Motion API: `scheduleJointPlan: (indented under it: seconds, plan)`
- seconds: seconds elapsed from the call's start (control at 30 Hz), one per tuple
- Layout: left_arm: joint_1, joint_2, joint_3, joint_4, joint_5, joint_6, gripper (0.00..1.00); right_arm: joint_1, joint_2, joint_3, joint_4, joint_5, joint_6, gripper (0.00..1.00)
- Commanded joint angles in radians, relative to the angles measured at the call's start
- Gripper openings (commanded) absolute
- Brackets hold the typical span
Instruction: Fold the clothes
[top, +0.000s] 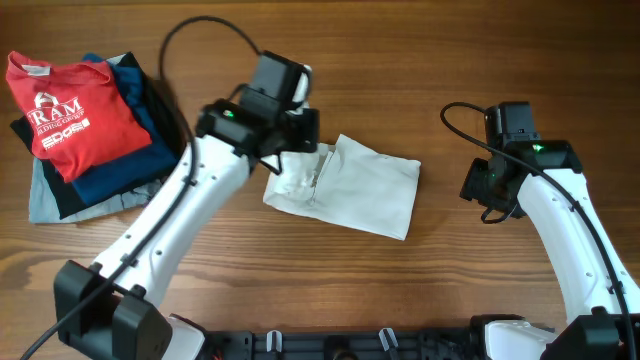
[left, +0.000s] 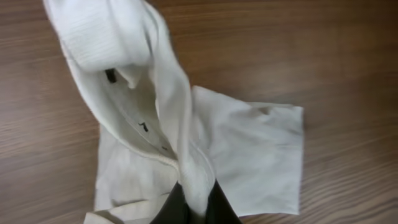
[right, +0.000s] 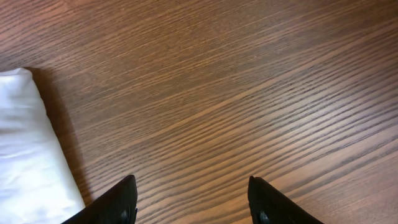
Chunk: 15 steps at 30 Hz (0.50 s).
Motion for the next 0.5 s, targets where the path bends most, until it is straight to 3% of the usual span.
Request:
scheduleJointPlan:
  seconds: [0.0, 0.47]
  plan:
    - [-0.072, -0.002, 0.015, 0.029, 0.011, -0.080, 0.04, -0.002, -0.004, -0.003, -0.002, 0.017, 0.006, 0.58]
    - [-0.208, 0.081, 0.014, 0.118, 0.012, -0.103, 0.04, -0.002, -0.004, -0.003, -0.010, 0.010, 0.045, 0.58]
